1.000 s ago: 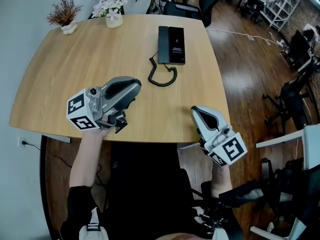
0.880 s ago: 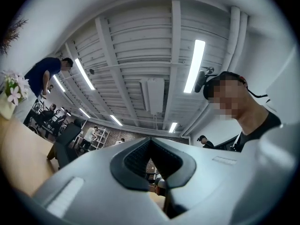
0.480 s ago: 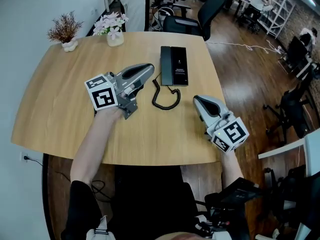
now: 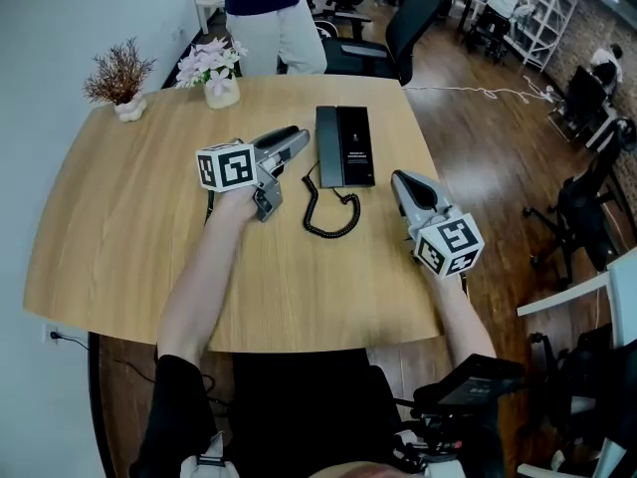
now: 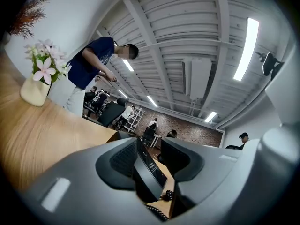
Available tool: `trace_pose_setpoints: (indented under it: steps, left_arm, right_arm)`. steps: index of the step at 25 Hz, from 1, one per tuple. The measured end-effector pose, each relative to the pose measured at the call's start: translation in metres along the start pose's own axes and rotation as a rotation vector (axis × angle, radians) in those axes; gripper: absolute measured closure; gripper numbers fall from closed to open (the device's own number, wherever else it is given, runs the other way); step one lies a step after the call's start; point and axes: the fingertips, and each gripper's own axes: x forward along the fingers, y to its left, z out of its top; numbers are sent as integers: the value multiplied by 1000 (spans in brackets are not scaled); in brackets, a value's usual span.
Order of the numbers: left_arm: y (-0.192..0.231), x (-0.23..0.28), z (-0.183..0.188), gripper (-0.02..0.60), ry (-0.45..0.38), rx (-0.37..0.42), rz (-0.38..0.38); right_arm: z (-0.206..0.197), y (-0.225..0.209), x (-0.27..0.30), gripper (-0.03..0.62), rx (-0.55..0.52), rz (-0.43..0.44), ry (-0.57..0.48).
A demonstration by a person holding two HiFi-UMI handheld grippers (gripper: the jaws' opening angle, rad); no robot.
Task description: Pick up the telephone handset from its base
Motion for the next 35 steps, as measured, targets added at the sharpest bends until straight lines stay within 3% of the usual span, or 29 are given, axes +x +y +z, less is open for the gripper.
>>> trace_pose_setpoints:
  steps: [6, 15, 19, 21, 25, 35]
  left_arm:
    - [24, 16, -9, 399, 62, -25, 11]
    - [24, 29, -29, 380, 124, -75, -22]
    - [19, 34, -29, 382, 182, -17, 11]
    - [31, 36, -30, 382, 173, -7, 26]
    - [44, 40, -31, 382, 109, -59, 11]
    - [44, 46, -31, 382, 125, -20, 10]
  right_arm:
    - [-31, -7, 5, 591, 28, -17, 76]
    - [-33, -7, -5, 591, 115, -31, 93]
    - [-35, -14, -13, 591, 168, -49, 116]
    - [-45, -18, -4, 591, 184, -42, 120]
    - [-54, -21, 12, 591, 200, 2, 112]
    - [-54, -19, 12, 591, 201, 10, 116]
